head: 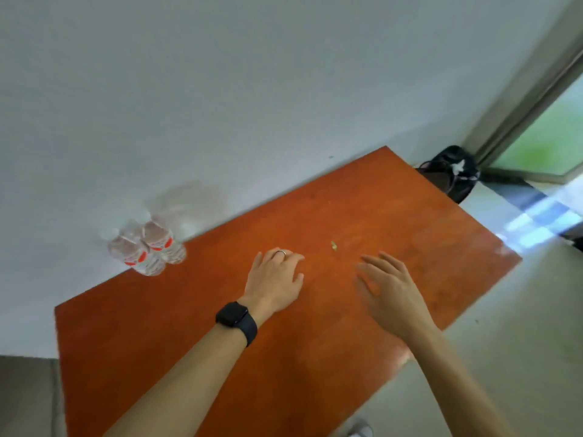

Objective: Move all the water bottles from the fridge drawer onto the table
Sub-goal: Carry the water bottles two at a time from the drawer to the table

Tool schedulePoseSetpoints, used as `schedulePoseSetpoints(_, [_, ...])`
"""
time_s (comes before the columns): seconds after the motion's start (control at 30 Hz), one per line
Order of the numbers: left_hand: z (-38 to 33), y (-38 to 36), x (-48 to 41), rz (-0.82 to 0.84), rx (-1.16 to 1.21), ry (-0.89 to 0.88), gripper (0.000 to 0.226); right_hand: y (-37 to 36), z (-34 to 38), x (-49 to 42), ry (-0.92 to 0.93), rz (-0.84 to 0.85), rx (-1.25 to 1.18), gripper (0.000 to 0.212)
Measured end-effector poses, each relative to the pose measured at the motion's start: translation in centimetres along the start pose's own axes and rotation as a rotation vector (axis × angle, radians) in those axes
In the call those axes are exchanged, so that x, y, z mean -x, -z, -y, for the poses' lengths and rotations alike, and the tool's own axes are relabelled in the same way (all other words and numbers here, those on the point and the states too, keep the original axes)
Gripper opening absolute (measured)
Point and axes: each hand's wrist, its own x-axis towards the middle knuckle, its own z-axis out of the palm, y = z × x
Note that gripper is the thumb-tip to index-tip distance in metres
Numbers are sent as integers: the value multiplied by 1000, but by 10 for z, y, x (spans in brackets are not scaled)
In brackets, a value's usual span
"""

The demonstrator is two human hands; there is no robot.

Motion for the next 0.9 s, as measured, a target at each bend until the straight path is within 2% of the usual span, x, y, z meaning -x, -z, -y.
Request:
schedulePoseSetpoints(0.3, [-289, -41, -36, -32, -115, -490, 42, 133, -188, 154, -425, -302, 1, 40])
schedulePoseSetpoints(0.5, [-486, -90, -21, -68, -214, -779, 41, 200, -320, 272, -620, -408, 7, 43])
schedulePoseSetpoints(0.67, [-620, -128, 5, -6, -252, -925, 45, 244, -404, 359, -728, -522, 17, 42])
schedulePoseSetpoints(0.9, [-777, -186, 3, 5, -229, -1098, 44, 291, -508, 436, -880, -673, 17, 41])
